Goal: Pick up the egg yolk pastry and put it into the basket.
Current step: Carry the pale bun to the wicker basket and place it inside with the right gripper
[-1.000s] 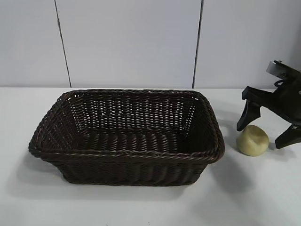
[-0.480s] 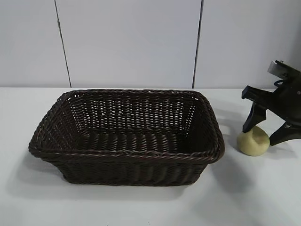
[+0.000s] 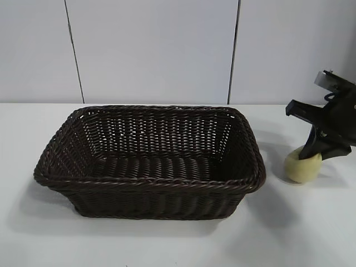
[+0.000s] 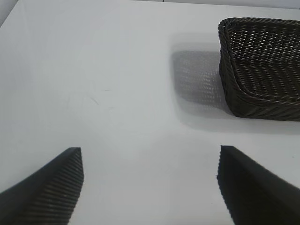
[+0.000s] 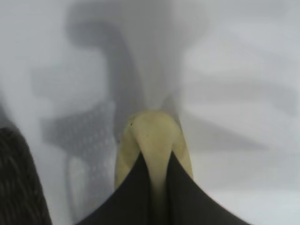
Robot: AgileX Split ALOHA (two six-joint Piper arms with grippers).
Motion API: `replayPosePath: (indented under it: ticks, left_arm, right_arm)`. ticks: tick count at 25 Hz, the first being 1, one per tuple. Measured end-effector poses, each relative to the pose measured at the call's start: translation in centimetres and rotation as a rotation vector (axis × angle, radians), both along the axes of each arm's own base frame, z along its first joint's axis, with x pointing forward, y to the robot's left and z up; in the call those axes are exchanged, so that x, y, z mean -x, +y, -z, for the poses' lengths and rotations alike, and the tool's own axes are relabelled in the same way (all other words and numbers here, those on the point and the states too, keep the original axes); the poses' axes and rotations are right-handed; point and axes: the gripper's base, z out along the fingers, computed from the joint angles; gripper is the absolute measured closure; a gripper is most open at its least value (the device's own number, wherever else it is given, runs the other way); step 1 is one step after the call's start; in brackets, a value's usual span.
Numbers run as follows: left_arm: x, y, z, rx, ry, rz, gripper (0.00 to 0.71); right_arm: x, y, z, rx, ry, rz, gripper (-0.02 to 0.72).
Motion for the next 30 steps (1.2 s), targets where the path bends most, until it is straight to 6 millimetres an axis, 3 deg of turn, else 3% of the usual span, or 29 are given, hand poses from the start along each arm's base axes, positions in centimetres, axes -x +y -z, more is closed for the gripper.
replayPosePath:
  ticks: [4,7,10,15,24,30]
  left_arm:
    - [0.0,0.0,0.0,0.000,0.000,0.000,0.139]
    - [0.0,0.0,0.0,0.000,0.000,0.000,0.139]
    - [0.0,0.0,0.0,0.000,0.000,0.000,0.139]
    - [0.0,0.0,0.0,0.000,0.000,0.000,0.139]
    - [0.0,0.0,0.0,0.000,0.000,0.000,0.139]
    - [0.0,0.0,0.0,0.000,0.000,0.000,0.139]
  right_arm:
    - [1.6,0.3,-3.5,-0.005,-0.078,-0.023,0.680]
    - [2.3,1.0,-4.6,-0.007,-0.100,-0.053,0.680]
    - [2.5,3.0,-4.7,-0.014,-0.100,-0.116,0.680]
    - [3.2,8.1,-4.9,-0.047,-0.130,-0.242,0.680]
    - [5.2,16.2,-5.8,-0.082,-0.301,-0.384,0.680]
    - [4.5,19.0,-3.2,-0.091,-0.295,-0.354,0.680]
